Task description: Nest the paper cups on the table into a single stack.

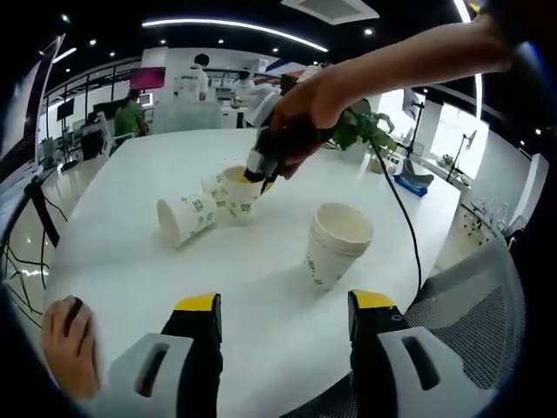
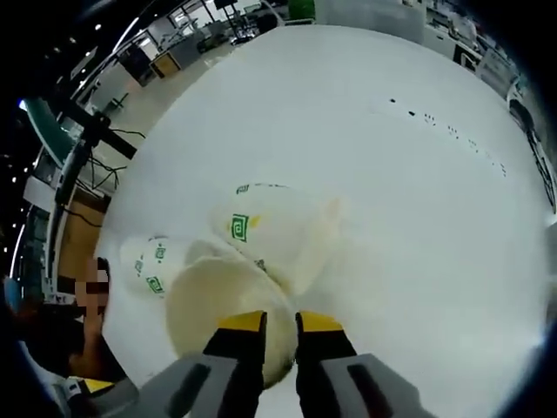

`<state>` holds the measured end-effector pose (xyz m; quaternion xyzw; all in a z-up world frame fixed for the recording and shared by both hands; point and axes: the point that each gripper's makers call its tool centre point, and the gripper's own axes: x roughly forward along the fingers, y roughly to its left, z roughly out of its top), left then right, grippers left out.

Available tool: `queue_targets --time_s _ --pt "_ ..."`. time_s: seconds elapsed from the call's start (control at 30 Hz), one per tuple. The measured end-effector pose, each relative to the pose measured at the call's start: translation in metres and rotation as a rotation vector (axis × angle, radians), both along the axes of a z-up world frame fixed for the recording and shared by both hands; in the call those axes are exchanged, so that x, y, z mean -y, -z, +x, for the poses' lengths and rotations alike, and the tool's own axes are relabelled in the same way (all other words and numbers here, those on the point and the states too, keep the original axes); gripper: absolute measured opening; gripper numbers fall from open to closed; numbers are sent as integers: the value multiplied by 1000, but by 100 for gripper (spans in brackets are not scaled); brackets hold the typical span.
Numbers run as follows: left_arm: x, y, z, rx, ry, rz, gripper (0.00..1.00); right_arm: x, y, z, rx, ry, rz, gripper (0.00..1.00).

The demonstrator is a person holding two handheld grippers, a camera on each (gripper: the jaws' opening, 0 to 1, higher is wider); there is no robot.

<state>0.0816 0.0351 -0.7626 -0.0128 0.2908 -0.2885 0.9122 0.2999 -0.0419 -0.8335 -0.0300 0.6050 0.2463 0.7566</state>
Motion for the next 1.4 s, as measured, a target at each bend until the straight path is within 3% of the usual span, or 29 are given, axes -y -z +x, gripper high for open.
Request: queue_targets --time_s 0.07,0.5,1.4 --pt "0 0 0 -1 0 0 58 2 0 2 13 2 -7 0" --pt "2 1 -1 -2 13 7 58 9 -4 -8 17 -22 -3 0" --pt "4 1 -3 10 39 17 57 34 -55 -47 53 -77 1 0"
